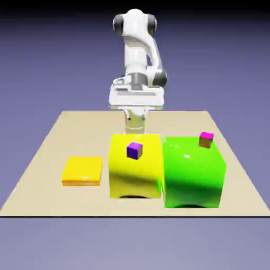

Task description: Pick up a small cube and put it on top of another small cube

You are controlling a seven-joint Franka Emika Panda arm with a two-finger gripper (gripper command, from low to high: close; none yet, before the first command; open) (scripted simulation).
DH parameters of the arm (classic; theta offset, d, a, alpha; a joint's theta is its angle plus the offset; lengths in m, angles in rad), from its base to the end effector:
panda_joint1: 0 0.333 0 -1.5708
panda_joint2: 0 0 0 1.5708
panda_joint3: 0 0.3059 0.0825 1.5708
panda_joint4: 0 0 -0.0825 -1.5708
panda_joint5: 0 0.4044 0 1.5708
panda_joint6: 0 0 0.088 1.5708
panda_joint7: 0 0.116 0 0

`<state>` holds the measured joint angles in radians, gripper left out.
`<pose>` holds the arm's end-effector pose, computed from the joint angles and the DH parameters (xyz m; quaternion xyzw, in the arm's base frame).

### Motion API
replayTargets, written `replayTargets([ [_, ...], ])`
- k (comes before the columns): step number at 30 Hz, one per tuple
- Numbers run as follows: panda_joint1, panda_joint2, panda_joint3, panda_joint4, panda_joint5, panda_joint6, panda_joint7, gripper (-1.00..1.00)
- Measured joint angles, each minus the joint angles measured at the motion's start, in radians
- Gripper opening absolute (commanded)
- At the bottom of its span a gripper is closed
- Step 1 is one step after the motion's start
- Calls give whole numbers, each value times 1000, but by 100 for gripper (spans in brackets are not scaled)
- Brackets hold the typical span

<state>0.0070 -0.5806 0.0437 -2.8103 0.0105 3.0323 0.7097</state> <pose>0.4156 0.0198 0.4342 -0.8700 0.3009 -0.3662 0.1357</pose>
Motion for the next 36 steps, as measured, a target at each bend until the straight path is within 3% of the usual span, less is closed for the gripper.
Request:
replayTargets([
  [36, -151, -316, 1305, -9, 314, -141, -935, 0],
])
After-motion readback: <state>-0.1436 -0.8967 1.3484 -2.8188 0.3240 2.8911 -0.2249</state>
